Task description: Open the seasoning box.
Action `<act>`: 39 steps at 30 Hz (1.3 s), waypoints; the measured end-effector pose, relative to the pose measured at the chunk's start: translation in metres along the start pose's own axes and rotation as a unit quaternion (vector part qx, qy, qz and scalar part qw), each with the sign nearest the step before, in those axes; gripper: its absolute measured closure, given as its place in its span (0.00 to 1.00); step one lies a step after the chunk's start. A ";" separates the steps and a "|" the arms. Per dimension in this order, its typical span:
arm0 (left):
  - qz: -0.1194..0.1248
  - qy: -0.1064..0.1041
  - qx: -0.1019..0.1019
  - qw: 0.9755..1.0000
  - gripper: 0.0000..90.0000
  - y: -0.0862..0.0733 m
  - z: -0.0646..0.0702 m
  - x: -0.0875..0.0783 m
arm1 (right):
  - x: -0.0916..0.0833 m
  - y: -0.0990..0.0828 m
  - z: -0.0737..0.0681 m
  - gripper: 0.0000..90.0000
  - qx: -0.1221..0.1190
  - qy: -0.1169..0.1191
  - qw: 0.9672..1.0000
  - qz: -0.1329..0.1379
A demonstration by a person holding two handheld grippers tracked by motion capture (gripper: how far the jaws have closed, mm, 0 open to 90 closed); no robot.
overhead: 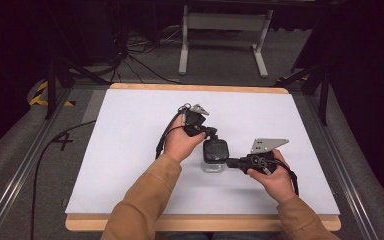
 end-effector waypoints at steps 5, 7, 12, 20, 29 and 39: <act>0.029 -0.007 0.004 1.000 0.95 0.000 0.007 -0.022 | 0.000 0.005 0.000 1.00 -0.003 0.002 1.000 0.009; 0.035 -0.006 0.006 0.999 0.96 -0.001 0.010 -0.032 | 0.000 0.009 0.001 1.00 -0.004 0.002 1.000 0.014; 0.038 -0.009 0.007 0.999 0.98 -0.006 0.017 -0.053 | -0.001 0.015 0.003 1.00 -0.004 0.000 1.000 0.026; 0.035 -0.015 0.032 0.999 0.99 -0.018 0.040 -0.080 | -0.006 0.027 0.004 1.00 -0.010 -0.004 0.999 0.049; 0.014 -0.038 0.058 0.998 0.99 -0.033 0.064 -0.073 | -0.008 0.033 0.004 1.00 -0.005 -0.009 0.997 0.076; 0.015 -0.028 0.045 0.998 0.97 -0.029 0.055 -0.049 | -0.009 0.033 0.005 1.00 0.011 -0.002 0.996 0.092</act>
Point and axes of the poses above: each handheld gripper's, and its own axes: x roughly forward along the jaws, y roughly out of its top, z roughly to its right, the point moved 3 cm from there along x, roughly forward along the jaws, and after that the axes turned 5 degrees about -z, right-handed, at the moved point
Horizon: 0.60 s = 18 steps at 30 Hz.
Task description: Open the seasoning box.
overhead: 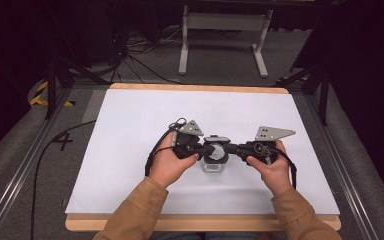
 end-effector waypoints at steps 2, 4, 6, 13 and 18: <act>0.012 0.001 -0.006 1.000 0.98 0.002 -0.002 0.002 | 0.001 -0.001 0.000 1.00 -0.001 0.000 1.000 -0.002; 0.013 0.005 -0.008 1.000 0.98 0.004 -0.004 0.002 | 0.002 -0.003 0.000 1.00 0.000 0.002 1.000 -0.006; 0.017 0.006 -0.010 1.000 0.98 0.005 -0.007 0.002 | 0.004 -0.005 -0.001 1.00 -0.001 0.002 1.000 -0.014; 0.024 0.011 -0.012 1.000 0.97 0.012 -0.014 -0.001 | 0.011 -0.016 0.000 1.00 0.001 -0.002 0.999 -0.048; 0.042 0.004 -0.023 0.999 0.97 0.018 -0.020 -0.004 | 0.011 -0.019 0.000 1.00 -0.001 -0.008 0.998 -0.056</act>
Point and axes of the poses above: each handheld gripper's, and its own axes: x roughly forward along the jaws, y roughly out of its top, z roughly to its right, the point moved 3 cm from there along x, roughly forward along the jaws, and after that the axes turned 5 degrees about -z, right-handed, at the moved point
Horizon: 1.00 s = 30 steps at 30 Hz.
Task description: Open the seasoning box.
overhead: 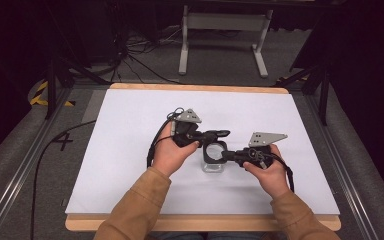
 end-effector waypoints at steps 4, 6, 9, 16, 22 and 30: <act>0.004 0.003 -0.003 1.000 0.97 0.006 -0.004 -0.001 | -0.001 -0.003 0.001 1.00 0.002 -0.003 1.000 -0.006; 0.007 0.006 0.000 1.000 0.97 0.009 -0.006 0.000 | -0.002 -0.004 0.000 1.00 0.001 -0.005 1.000 -0.006; 0.004 0.009 0.001 1.000 0.98 0.012 -0.008 0.002 | -0.003 -0.005 0.001 1.00 -0.002 -0.008 1.000 -0.003; 0.013 0.027 0.001 1.000 0.99 0.018 -0.018 0.008 | -0.005 -0.007 0.002 1.00 -0.009 -0.026 1.000 -0.001; 0.012 0.046 0.008 0.999 0.99 0.019 -0.025 0.013 | -0.005 -0.007 0.001 1.00 -0.010 -0.029 1.000 0.001; 0.022 0.068 0.019 0.997 0.99 0.020 -0.031 0.018 | -0.004 -0.008 0.000 1.00 -0.011 -0.033 0.999 0.007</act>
Point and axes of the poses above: each handheld gripper's, and its own axes: x roughly forward along the jaws, y roughly out of its top, z roughly to its right, the point moved 3 cm from there along x, roughly forward along the jaws, and after that the axes turned 5 degrees about -z, right-handed, at the moved point
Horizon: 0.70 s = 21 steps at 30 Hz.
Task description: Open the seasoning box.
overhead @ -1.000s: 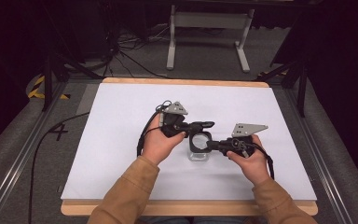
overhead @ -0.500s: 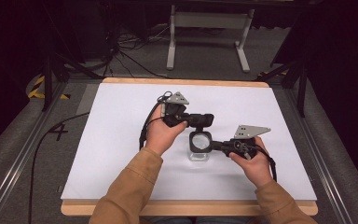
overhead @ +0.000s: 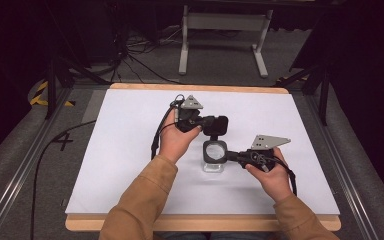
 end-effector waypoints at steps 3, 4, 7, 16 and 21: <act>-0.005 0.003 0.003 1.000 0.99 0.001 0.000 0.000 | 0.001 0.000 -0.001 1.00 0.001 0.001 1.000 0.002; -0.003 0.001 0.002 1.000 0.99 0.001 0.000 0.000 | 0.001 0.000 -0.002 1.00 0.001 0.001 1.000 0.002; -0.016 0.002 0.003 1.000 0.99 0.000 -0.001 0.001 | 0.001 0.000 -0.002 1.00 0.000 0.001 1.000 0.003; -0.007 -0.008 0.003 1.000 0.93 0.003 0.009 -0.007 | 0.001 0.000 -0.002 1.00 0.002 0.002 1.000 0.000; -0.008 -0.031 0.017 0.999 0.86 0.005 0.020 -0.022 | -0.001 0.003 0.000 1.00 0.011 0.003 1.000 0.001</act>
Point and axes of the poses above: each handheld gripper's, and its own axes: x roughly forward along the jaws, y roughly out of its top, z roughly to its right, the point moved 3 cm from there along x, roughly forward along the jaws, and after that the axes turned 5 degrees about -z, right-handed, at the moved point
